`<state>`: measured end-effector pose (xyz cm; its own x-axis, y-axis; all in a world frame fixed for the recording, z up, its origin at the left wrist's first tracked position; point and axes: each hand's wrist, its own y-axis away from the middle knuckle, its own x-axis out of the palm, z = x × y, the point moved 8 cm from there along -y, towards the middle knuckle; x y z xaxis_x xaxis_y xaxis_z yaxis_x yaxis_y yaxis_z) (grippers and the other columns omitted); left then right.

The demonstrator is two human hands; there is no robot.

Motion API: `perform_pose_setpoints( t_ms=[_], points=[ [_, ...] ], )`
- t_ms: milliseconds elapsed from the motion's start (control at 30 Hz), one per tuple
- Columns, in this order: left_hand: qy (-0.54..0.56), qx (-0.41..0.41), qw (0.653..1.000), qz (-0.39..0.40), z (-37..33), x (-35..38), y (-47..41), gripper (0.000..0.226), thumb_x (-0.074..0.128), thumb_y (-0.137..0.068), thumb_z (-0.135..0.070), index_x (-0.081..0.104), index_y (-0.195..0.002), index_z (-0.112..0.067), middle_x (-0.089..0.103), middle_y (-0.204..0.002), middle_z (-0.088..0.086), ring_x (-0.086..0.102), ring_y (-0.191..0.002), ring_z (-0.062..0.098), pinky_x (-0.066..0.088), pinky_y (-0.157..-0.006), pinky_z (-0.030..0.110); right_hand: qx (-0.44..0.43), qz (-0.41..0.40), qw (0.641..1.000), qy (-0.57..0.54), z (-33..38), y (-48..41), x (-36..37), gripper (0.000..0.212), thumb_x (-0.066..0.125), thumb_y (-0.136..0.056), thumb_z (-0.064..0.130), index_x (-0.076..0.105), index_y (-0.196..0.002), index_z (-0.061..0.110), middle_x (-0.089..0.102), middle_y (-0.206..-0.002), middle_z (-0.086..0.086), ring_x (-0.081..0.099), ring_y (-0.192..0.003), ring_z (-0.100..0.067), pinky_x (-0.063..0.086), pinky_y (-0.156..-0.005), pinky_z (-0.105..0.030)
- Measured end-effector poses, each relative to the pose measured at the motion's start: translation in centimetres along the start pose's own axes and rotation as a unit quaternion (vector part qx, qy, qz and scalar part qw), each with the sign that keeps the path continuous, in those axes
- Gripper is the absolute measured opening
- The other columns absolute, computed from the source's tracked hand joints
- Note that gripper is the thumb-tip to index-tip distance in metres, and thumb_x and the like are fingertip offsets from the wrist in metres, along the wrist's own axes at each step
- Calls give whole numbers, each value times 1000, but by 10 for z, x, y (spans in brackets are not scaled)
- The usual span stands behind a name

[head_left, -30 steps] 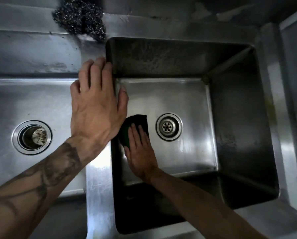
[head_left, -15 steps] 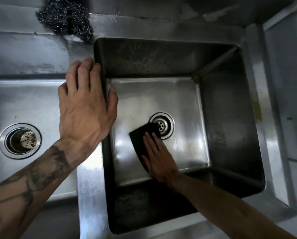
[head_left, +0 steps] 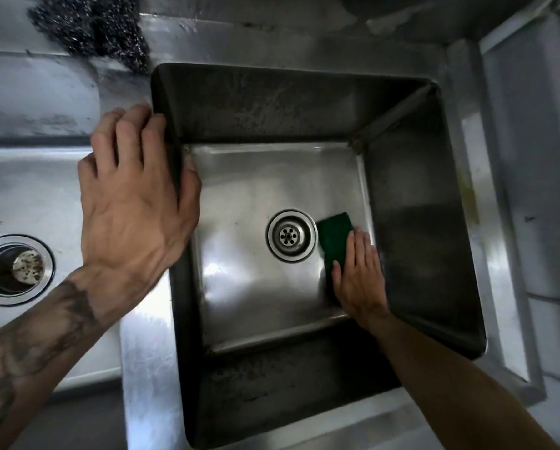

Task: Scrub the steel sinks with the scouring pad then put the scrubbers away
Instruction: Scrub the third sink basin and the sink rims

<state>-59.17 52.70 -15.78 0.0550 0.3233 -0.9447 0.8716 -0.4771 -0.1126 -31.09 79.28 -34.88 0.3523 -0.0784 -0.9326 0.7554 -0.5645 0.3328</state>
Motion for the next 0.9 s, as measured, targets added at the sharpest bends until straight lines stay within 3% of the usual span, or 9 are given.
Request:
perform_pose_setpoints(
  t_ms=[167, 400, 567, 700, 800, 867, 900],
  points=[
    [14, 8, 1000, -3, 1, 1, 1, 58, 46, -107, -38, 40, -152, -2, 40, -158, 22, 35, -146, 44, 39, -104, 63, -47, -19, 997, -51, 18, -4, 2, 76, 42, -100, 37, 12, -158, -3, 14, -166, -21, 16, -155, -33, 16, -127, -43],
    [9, 7, 1000, -7, 1, 2, 0, 59, 44, -105, -39, 40, -152, -2, 41, -156, 23, 38, -143, 46, 41, -103, 64, 26, -39, 999, -5, -14, -70, -18, 69, 21, -106, 38, 7, -157, -5, 10, -166, -24, 12, -155, -34, 18, -126, -47],
    [5, 5, 1000, -4, 0, 3, 0, 59, 44, -105, -39, 40, -151, -3, 40, -157, 22, 37, -144, 45, 41, -104, 64, -51, -38, 998, 8, -22, -42, -1, 66, 27, -105, 32, 10, -158, -3, 9, -167, -22, 9, -156, -32, 17, -127, -44],
    [4, 6, 1000, 1, -1, 1, 0, 59, 44, -106, -39, 39, -152, -3, 39, -157, 22, 36, -145, 45, 40, -103, 64, -111, 5, 993, 33, -28, -7, 15, 61, 17, -106, 28, 13, -156, -7, 13, -164, -28, 15, -154, -39, 20, -126, -45],
    [7, 9, 1000, 6, 0, 1, 0, 58, 47, -107, -37, 38, -152, -2, 38, -159, 22, 35, -146, 44, 39, -104, 63, -104, 29, 994, 0, -38, -2, 14, 63, 46, -98, 13, 22, -154, -3, 27, -161, -26, 33, -148, -38, 9, -124, -31],
    [2, 8, 1000, 5, 0, 0, 0, 57, 47, -108, -37, 39, -152, -2, 39, -159, 21, 36, -146, 45, 39, -103, 62, -100, 63, 993, -32, -41, 9, 14, 80, 64, -86, -3, 21, -154, 0, 28, -162, -21, 36, -147, -34, 16, -124, -27],
    [1, 9, 1000, 3, -1, -1, 0, 57, 47, -108, -37, 39, -152, -2, 39, -159, 21, 36, -146, 45, 39, -103, 61, -101, 74, 991, -41, -39, 14, 11, 79, 62, -87, -5, 22, -155, 2, 28, -163, -18, 36, -148, -31, 23, -124, -29]
  ],
)
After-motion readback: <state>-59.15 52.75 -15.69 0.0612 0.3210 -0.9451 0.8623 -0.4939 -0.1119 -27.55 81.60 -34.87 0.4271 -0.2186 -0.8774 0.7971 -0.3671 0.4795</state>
